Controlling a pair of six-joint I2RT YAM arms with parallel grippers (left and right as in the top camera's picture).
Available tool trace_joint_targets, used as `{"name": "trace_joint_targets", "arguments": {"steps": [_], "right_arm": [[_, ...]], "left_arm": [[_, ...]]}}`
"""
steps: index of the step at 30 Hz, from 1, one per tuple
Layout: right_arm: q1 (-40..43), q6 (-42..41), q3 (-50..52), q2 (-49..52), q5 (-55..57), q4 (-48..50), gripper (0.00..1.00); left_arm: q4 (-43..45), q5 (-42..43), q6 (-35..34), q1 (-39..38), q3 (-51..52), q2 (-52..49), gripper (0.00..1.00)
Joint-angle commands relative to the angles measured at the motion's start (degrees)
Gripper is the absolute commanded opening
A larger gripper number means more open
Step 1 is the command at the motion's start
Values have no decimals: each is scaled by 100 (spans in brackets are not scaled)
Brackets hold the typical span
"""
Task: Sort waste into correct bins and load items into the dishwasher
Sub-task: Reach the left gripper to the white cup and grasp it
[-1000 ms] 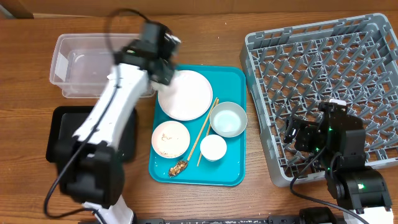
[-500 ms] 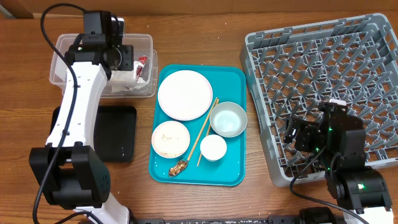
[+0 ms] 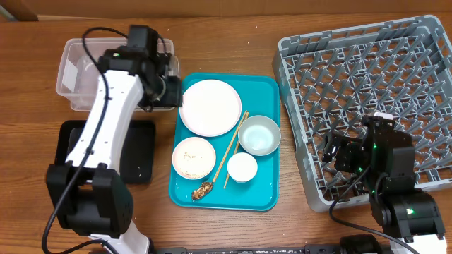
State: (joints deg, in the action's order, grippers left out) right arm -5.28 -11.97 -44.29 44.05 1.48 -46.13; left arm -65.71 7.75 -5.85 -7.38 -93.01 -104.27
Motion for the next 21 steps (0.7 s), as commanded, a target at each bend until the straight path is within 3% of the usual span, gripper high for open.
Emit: {"name": "trace_joint_targets", "arguments": {"steps": [1, 11, 21], "right_arm": [[15, -7, -153, -26, -26, 15, 100], [15, -13, -153, -26, -35, 7, 100], [15, -9, -153, -26, -205, 9, 100]], "left_arm": [[-210, 131, -376, -238, -52, -24, 65], [-452, 120, -708, -850, 31, -24, 65], [-605, 330, -588, -1467, 37, -24, 68]]}}
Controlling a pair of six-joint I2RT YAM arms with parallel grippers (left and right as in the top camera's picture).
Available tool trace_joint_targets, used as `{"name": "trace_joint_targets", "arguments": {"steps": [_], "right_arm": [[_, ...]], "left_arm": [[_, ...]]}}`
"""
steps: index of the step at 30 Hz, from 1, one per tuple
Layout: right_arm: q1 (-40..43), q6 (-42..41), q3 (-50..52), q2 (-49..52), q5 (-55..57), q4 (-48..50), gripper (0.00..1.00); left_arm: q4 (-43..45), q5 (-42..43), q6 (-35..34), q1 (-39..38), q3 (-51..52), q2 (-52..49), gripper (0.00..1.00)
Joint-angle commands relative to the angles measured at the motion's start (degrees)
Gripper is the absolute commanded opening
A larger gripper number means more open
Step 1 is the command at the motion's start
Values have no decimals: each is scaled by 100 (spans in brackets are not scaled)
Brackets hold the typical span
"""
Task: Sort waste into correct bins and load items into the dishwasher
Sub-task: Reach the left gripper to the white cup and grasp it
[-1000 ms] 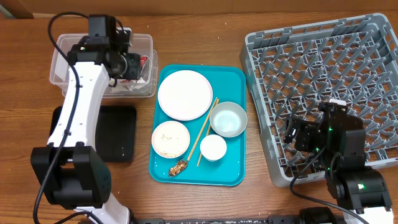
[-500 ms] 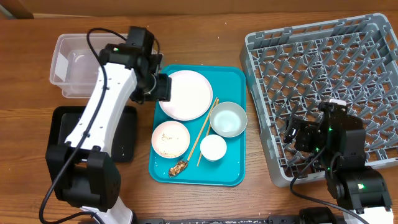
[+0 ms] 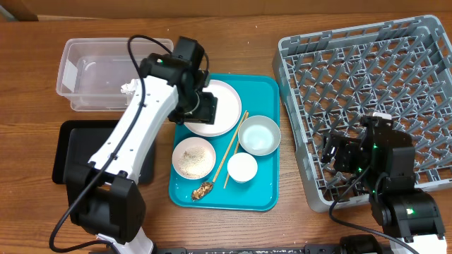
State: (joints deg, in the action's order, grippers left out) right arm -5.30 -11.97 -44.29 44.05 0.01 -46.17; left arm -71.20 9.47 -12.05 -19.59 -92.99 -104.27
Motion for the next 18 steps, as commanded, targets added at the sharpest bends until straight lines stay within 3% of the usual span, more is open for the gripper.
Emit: {"name": "trace_joint_targets", "arguments": {"steps": [1, 9, 18], "right_arm": [[17, -9, -153, -26, -59, 13, 100], [17, -11, -153, -26, -59, -31, 100], [17, -9, -153, -26, -59, -28, 100]], "left_arm": [[-85, 157, 52, -337, 37, -24, 69], [-243, 157, 44, -1038, 98, -24, 66], [-61, 177, -2, -1635, 1069, -24, 66]]}}
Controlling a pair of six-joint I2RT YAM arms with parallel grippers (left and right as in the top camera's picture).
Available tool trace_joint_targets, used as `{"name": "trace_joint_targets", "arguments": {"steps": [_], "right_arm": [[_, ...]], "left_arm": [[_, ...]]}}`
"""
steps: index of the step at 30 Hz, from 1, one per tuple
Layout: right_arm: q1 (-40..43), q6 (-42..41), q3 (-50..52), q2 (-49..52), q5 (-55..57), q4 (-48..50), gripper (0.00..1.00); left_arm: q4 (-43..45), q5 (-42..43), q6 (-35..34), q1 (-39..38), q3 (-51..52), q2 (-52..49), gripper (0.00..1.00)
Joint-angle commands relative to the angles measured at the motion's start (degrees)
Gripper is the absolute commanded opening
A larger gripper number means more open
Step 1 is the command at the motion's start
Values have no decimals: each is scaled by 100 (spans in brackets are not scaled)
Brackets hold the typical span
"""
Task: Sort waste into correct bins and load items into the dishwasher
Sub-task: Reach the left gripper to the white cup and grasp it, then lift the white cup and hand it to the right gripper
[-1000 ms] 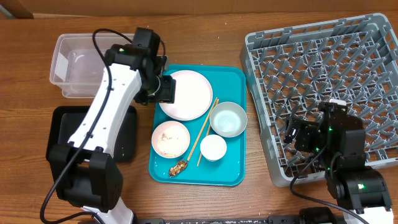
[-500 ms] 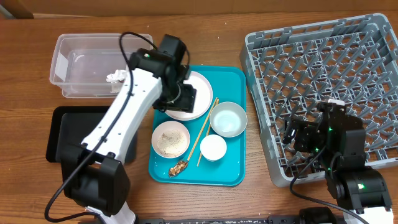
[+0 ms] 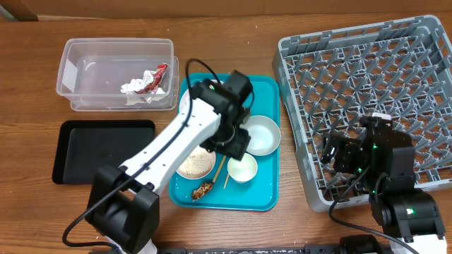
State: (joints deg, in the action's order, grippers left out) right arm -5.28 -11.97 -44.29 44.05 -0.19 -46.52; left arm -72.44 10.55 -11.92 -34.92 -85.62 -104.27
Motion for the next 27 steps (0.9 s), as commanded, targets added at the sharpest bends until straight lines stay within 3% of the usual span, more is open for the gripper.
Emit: {"name": "trace_joint_targets", "arguments": {"steps": [1, 12, 19, 27], "right_arm": [[15, -9, -153, -26, -37, 9, 100], [15, -9, -153, -26, -37, 7, 100], [15, -7, -153, -26, -35, 2, 100], [17, -74, -153, -26, -33, 249, 100]], "left_arm": [[109, 98, -13, -122, 433, -24, 64], [721, 164, -35, -142, 905, -24, 4], [518, 197, 7, 44, 750, -20, 4], [-417, 2046, 1456, 872, -573, -17, 4]]}}
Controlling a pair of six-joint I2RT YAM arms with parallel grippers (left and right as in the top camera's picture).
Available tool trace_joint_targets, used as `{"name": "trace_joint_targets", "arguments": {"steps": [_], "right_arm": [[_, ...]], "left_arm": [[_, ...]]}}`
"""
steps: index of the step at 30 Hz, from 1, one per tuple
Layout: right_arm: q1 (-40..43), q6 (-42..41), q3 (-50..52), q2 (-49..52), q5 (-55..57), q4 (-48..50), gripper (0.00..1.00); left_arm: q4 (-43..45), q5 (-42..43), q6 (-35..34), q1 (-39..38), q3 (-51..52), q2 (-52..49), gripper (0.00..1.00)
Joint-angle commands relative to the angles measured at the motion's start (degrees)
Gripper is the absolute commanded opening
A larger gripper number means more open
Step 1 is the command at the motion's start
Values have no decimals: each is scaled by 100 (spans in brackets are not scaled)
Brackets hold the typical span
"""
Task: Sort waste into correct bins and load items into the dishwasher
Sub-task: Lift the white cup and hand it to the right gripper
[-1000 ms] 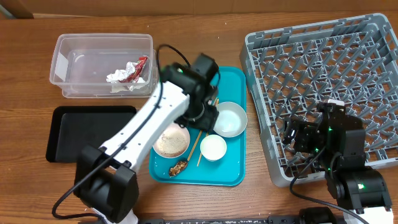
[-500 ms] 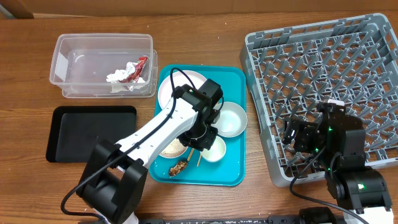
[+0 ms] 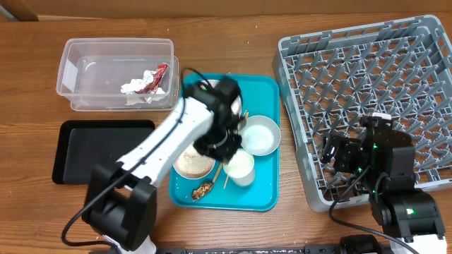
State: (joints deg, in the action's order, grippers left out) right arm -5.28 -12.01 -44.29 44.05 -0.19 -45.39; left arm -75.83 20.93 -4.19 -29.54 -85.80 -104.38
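A teal tray (image 3: 265, 197) holds a white plate (image 3: 205, 92) that the arm largely covers. Also on it are a pale bowl (image 3: 260, 134), a small white cup (image 3: 240, 168), a shallow dish with crumbs (image 3: 191, 162), a brown food scrap (image 3: 203, 189) and chopsticks (image 3: 227, 175). My left gripper (image 3: 224, 144) hangs low over the tray's middle, between dish, bowl and cup and over the chopsticks. It is blurred, looks open and holds nothing that I can see. My right gripper (image 3: 332, 152) rests at the left edge of the grey dish rack (image 3: 374, 77).
A clear plastic bin (image 3: 92, 70) at the back left holds a crumpled wrapper (image 3: 145, 81). In front of it lies a black tray (image 3: 102, 152). The rack fills the table's right side.
My left gripper has shifted slightly left and toward the front over the tray's middle, and the arm has swung left a little. The small cup looks nudged a bit. The right arm has not moved.
My left gripper was first at the clear bin's right end. Then it stood over the white plate, then over the tray's middle near the bowl, with the wrapper showing in the bin. Now it is low over the chopsticks. The right arm stayed put.
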Motion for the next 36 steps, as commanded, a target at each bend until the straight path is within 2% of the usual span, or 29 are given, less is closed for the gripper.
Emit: {"name": "trace_joint_targets", "arguments": {"steps": [1, 4, 5, 7, 10, 13, 16, 19, 31, 36], "right_arm": [[17, -146, -153, -24, -31, 243, 100], [17, -181, -153, 2, -50, 555, 100], [17, -175, -153, 72, -243, 743, 100], [17, -105, -153, 205, -844, 946, 100], [17, 503, -153, 533, -2730, 1388, 100], [15, 1128, -153, 968, -4975, 1950, 100], [15, 1147, -153, 1401, -6037, 2481, 100], [15, 1143, -153, 1766, -6360, 2973, 100], [15, 1143, -153, 2441, -6332, 4673, 100], [17, 1143, -153, 2476, -6118, 5160, 100]], "left_arm": [[-85, 1250, 745, 476, -693, -7, 4], [262, 2271, 763, 1005, -957, -7, 4], [649, 3060, 745, 1270, -960, -9, 4], [1154, 4022, 625, 1550, -955, -59, 4], [1746, 5327, 378, 1803, -955, -192, 4], [1893, 6017, 435, 1838, -955, -297, 4], [1880, 6120, 444, 1810, -955, -367, 4], [1875, 6120, 442, 1766, -955, -385, 4], [1843, 6094, 417, 1554, -955, -385, 4], [1685, 5790, 417, 1373, -955, -385, 4]]}}
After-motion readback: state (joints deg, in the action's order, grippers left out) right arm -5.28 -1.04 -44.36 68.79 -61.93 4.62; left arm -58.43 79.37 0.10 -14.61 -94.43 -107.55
